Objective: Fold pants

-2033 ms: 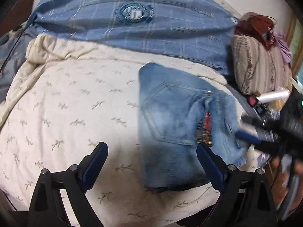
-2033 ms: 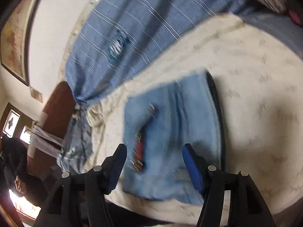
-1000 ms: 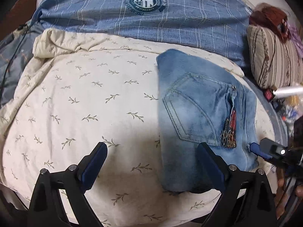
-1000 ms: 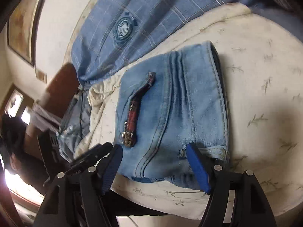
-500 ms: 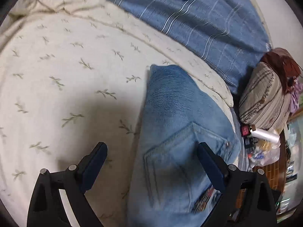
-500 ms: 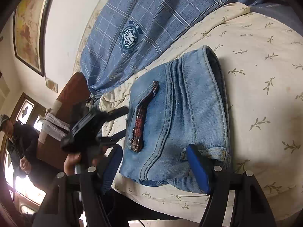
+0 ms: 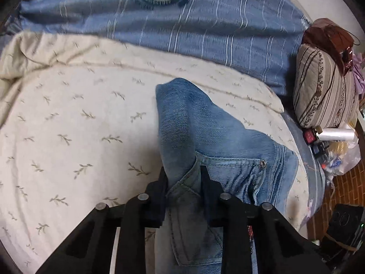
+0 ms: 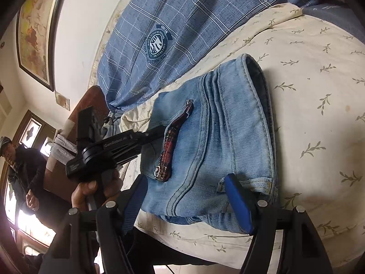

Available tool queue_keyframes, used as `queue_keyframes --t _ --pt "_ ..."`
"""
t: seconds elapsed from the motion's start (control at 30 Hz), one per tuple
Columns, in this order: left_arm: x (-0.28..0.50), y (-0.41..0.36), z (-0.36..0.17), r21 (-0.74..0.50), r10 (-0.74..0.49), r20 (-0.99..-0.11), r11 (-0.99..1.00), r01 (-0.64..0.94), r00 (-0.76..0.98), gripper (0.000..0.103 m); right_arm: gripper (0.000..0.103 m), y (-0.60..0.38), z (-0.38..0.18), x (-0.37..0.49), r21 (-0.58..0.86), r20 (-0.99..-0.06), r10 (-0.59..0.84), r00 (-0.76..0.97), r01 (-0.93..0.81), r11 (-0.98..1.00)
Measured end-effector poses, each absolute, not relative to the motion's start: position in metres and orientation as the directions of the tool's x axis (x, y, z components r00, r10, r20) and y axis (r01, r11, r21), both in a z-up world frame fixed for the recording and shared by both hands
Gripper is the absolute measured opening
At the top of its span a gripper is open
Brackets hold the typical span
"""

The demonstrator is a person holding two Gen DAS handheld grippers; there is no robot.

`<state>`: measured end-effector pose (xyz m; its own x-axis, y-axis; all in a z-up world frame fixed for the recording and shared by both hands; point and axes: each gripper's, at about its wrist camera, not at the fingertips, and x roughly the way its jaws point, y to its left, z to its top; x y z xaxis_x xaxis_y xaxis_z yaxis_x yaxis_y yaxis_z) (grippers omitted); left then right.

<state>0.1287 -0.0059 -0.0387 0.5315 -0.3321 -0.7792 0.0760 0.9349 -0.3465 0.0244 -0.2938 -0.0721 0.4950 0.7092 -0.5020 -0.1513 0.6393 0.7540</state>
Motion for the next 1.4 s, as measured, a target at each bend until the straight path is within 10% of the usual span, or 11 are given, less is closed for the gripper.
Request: queue_keyframes --t 0.47,0.9,1.33,1.4 --pt "0.104 0.009 -0.047 -0.339 -0.209 -0.763 0.935 -0.105 0.611 0.028 0.073 -0.289 -0.071 0.026 0.747 -0.504 0.703 0.501 -0.155 0.646" --pt "0.078 0.024 -0.026 -0.337 -0.251 -0.765 0.941 -0.037 0.593 0.069 0.076 -0.32 -0.044 0.008 0.788 -0.386 0.684 0.62 -0.163 0.593" --pt "0.061 0.023 -0.054 -0.337 -0.271 -0.803 0.941 -0.029 0.532 0.069 0.074 -0.302 -0.081 0.059 0.59 -0.726 0.532 0.436 -0.004 0.808" --pt "0.06 0.023 -0.052 -0.331 -0.266 -0.804 0.943 -0.028 0.532 0.069 0.047 -0.287 -0.081 0.057 0.548 -0.75 0.514 0.417 -0.044 0.835"
